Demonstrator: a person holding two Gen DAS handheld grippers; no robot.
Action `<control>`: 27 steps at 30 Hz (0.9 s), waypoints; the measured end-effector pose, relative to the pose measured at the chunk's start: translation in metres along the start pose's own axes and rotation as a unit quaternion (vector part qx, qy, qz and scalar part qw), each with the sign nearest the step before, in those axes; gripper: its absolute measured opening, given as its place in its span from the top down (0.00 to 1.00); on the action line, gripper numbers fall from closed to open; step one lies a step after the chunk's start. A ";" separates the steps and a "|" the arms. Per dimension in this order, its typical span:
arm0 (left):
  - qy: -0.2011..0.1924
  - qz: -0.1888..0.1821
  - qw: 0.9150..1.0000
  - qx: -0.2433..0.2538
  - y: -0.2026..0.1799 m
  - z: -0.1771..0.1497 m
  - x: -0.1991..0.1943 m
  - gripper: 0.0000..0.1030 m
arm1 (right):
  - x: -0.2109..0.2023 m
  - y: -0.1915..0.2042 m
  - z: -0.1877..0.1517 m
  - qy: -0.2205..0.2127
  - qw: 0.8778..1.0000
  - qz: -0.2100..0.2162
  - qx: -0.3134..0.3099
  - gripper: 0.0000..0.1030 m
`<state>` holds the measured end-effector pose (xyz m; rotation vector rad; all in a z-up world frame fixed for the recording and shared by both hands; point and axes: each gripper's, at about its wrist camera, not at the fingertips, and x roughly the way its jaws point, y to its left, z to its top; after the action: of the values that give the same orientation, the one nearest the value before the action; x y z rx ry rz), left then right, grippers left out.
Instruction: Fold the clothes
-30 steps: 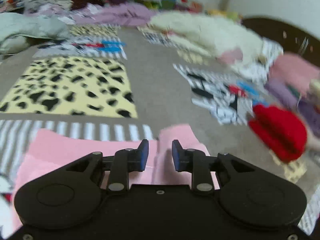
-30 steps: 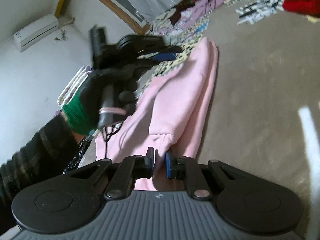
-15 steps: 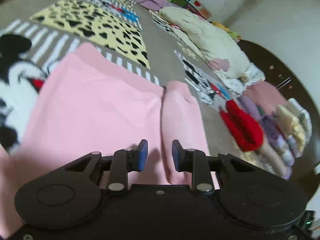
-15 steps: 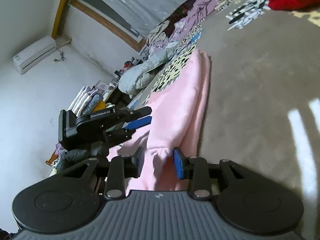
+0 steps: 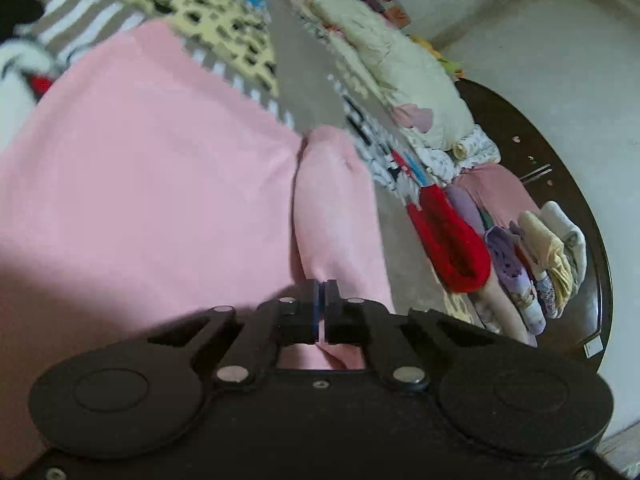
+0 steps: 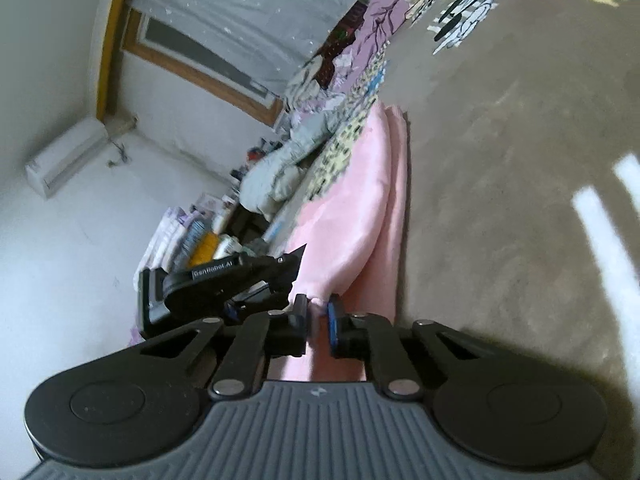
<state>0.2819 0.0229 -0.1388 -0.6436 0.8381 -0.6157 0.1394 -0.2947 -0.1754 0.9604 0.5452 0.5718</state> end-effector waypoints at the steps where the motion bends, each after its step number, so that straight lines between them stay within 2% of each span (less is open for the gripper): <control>1: -0.009 -0.009 1.000 0.009 -0.002 0.003 -0.006 1.00 | -0.003 0.000 0.001 -0.007 1.000 0.007 0.003 0.90; 3: -0.035 -0.022 0.999 0.030 -0.003 0.012 -0.020 1.00 | -0.009 0.000 0.004 -0.015 1.000 -0.002 0.001 0.90; 4: -0.038 -0.029 0.998 0.033 0.001 0.016 -0.021 1.00 | -0.010 0.000 0.004 -0.015 1.000 -0.008 -0.002 0.90; 5: -0.033 -0.027 0.998 0.036 0.005 0.017 -0.019 1.00 | -0.004 0.004 0.001 0.003 0.999 -0.026 -0.030 0.90; 7: -0.016 0.014 0.999 0.044 0.011 0.016 -0.008 1.00 | 0.010 0.010 -0.007 0.046 0.995 -0.044 -0.075 0.90; 9: -0.022 0.036 0.999 0.025 0.019 0.017 -0.008 0.99 | 0.017 0.015 -0.014 0.062 0.991 -0.056 -0.107 0.89; 12: -0.043 0.035 0.998 0.016 0.019 0.024 -0.023 0.97 | 0.016 0.021 -0.015 0.061 0.988 -0.056 -0.128 0.84; 14: -0.048 0.030 0.998 0.017 0.016 0.025 -0.030 0.97 | 0.013 0.028 -0.015 0.050 0.987 -0.047 -0.146 0.71; 15: -0.045 0.027 0.998 0.019 0.013 0.024 -0.032 0.97 | 0.014 0.030 -0.016 0.052 0.986 -0.044 -0.152 0.61; 17: -0.028 0.026 0.999 0.029 0.007 0.019 -0.030 0.96 | 0.019 0.031 -0.019 0.060 0.985 -0.041 -0.158 0.60; 20: -0.002 0.040 0.999 0.027 0.003 0.008 -0.019 0.86 | 0.026 0.029 -0.021 0.075 0.986 -0.042 -0.144 0.59; 21: 0.003 0.043 0.999 0.024 0.004 0.005 -0.016 0.85 | 0.027 0.031 -0.021 0.079 0.985 -0.038 -0.149 0.56; 22: 0.008 0.045 0.999 0.021 0.004 0.001 -0.013 0.85 | 0.025 0.037 -0.024 0.080 0.982 -0.041 -0.167 0.51; 25: -0.003 0.045 0.999 0.023 0.000 -0.004 -0.006 0.85 | 0.027 0.054 -0.034 0.085 0.966 -0.061 -0.238 0.50; 26: -0.011 0.045 0.998 0.032 -0.003 -0.004 -0.003 0.85 | 0.027 0.061 -0.039 0.085 0.955 -0.073 -0.273 0.50; 27: -0.013 0.052 0.997 0.049 -0.007 -0.003 -0.001 0.94 | 0.030 0.068 -0.045 0.089 0.943 -0.077 -0.312 0.50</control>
<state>0.2770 0.0181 -0.1350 -0.5153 0.8070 -0.5491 0.1171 -0.2172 -0.1423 0.2615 0.5462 0.6399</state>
